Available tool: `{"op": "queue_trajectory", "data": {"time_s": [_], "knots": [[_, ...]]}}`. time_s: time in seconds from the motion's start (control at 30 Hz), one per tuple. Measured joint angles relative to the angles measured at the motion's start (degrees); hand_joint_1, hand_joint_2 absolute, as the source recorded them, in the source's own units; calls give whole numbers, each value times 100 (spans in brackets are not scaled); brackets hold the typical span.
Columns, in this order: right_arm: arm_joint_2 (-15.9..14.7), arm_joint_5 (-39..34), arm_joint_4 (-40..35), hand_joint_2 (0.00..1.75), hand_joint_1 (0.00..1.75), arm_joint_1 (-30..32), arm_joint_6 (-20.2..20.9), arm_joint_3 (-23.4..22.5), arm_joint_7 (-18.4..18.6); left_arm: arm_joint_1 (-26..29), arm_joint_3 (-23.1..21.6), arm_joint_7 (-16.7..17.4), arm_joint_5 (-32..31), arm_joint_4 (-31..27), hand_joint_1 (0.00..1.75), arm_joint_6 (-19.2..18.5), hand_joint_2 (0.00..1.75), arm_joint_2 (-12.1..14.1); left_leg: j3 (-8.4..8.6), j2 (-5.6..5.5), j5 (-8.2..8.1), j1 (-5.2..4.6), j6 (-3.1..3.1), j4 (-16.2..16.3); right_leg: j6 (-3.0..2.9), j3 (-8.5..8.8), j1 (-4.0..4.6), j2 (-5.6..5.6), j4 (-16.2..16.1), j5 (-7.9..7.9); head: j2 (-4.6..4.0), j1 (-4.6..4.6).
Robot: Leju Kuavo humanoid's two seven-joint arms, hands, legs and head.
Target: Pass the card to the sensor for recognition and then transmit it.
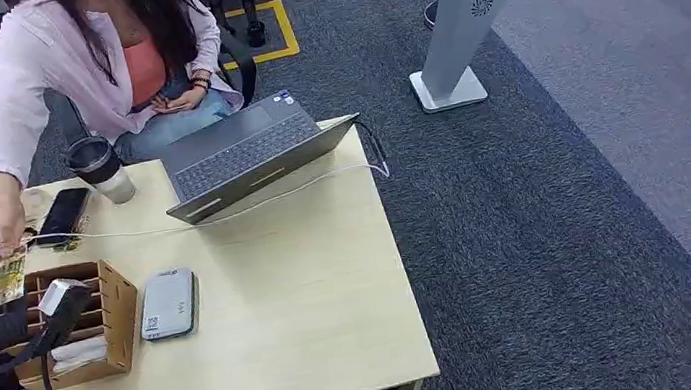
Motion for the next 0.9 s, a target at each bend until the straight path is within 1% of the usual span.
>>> {"op": "queue_trajectory", "data": {"time_s": [0.53, 0.6, 0.63, 0.7, 0.77, 0.9], "knots": [[7, -15, 13, 0, 0, -6, 7, 9, 17, 58, -2, -37, 28, 50, 175, 22, 175, 0, 0, 0, 0, 0, 0, 0, 0, 0, 0, 0, 0, 0, 0, 0], [7, -40, 13, 0, 0, -6, 7, 9, 15, 69, -2, -83, 46, 50, 175, 50, 175, 0, 0, 0, 0, 0, 0, 0, 0, 0, 0, 0, 0, 0, 0, 0], [7, -102, 13, 0, 0, -5, 2, 9, -2, 88, -15, -161, 37, 50, 175, 96, 175, -6, 0, 0, 0, 0, 0, 0, 0, 0, 0, 0, 0, 0, 0, 0], [7, -214, 13, 0, 0, -5, -2, 7, -37, 187, -88, -262, -70, 28, 175, 182, 175, -26, 0, 0, 0, -1, 0, 0, 0, 1, -1, 0, 0, 0, 0, 0], [7, -306, 13, 0, 0, -3, 11, 0, -74, 401, -217, -288, -261, -127, 175, 258, 175, -94, 0, 1, -1, -2, 0, 0, 0, 0, -1, 1, 0, 0, 0, 0], [7, -468, 17, 0, 0, -2, 48, -28, -125, 705, -453, -245, -492, -374, 175, 308, 175, -216, -1, 1, -2, -2, 1, 0, 1, -1, -2, 1, -1, -1, 0, 0]]}}
